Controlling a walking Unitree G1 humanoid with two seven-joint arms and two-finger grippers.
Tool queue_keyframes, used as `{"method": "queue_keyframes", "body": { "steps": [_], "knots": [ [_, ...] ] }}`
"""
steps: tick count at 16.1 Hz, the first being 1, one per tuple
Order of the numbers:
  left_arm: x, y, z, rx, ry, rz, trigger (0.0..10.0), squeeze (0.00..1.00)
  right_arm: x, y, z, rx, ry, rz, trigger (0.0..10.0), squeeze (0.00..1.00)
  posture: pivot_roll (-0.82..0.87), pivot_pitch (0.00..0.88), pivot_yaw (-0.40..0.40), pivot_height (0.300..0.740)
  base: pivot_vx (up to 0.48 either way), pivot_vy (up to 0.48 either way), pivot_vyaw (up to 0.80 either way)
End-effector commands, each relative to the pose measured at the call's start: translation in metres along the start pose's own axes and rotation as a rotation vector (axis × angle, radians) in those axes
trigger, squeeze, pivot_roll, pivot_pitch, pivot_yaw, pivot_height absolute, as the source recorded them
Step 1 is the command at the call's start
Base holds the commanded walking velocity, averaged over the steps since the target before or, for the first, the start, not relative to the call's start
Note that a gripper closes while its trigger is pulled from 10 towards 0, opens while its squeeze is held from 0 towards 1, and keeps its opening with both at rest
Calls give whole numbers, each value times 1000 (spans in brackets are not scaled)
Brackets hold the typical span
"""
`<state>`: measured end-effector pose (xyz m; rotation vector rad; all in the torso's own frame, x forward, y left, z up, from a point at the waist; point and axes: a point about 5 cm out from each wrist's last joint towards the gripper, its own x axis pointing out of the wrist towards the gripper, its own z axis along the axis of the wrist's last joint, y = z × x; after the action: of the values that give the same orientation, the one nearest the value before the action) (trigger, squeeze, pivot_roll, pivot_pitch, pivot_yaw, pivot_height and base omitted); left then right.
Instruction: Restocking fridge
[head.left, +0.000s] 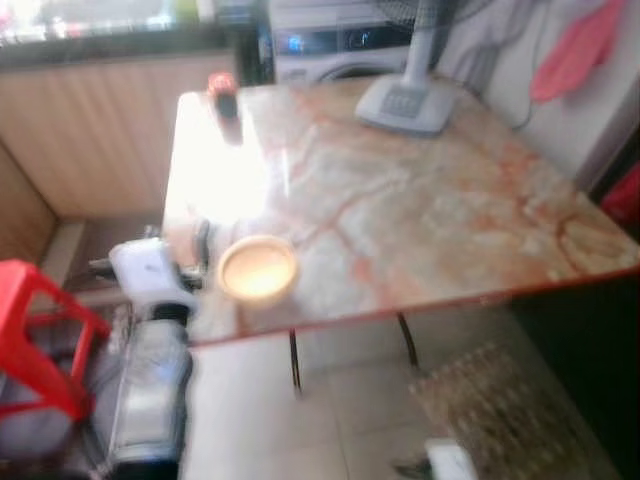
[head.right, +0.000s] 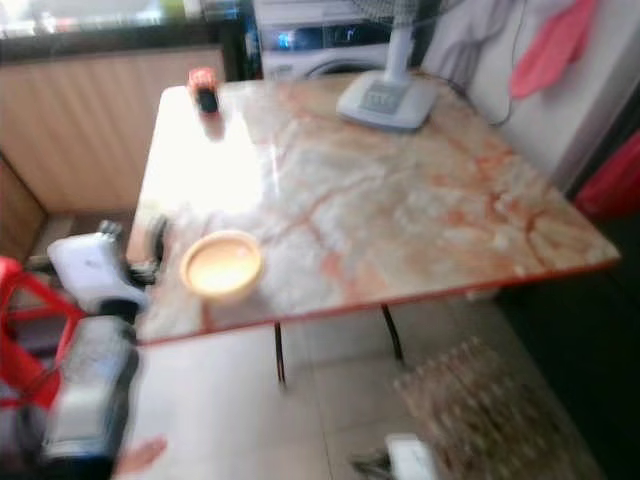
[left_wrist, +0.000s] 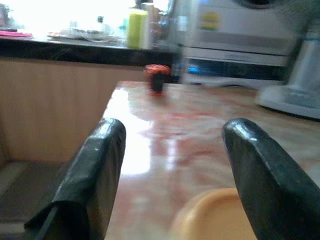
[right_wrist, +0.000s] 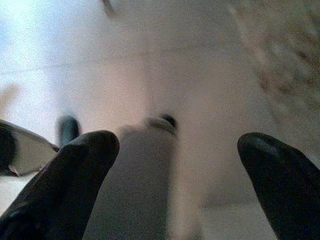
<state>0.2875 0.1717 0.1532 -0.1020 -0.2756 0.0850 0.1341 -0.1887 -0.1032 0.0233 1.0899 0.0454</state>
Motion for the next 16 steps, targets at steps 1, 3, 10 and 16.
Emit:
{"method": "queue_keyframes", "body": {
  "steps": [1, 3, 10, 16],
  "knots": [
    [2, 7, 6, 9, -22, 7, 10000, 0, 2, 9, 6, -3, -18, 22, 10000, 0, 17, 41, -15, 740, 0, 0, 0],
    [1, 5, 6, -6, -19, -7, 10000, 0, 2, 9, 7, -3, -17, 19, 10000, 0, 18, 43, -16, 740, 0, 0, 0],
    [6, 11, 1, -147, 78, -38, 10000, 0, 2, 7, 7, 7, -18, -7, 10000, 0, 19, 56, -20, 740, 0, 0, 0],
    [8, 23, -1, -281, 167, -52, 10000, 0, 2, 5, 6, 12, -16, -21, 10000, 0, 10, 74, -21, 740, 0, 0, 0]
  ]
}}
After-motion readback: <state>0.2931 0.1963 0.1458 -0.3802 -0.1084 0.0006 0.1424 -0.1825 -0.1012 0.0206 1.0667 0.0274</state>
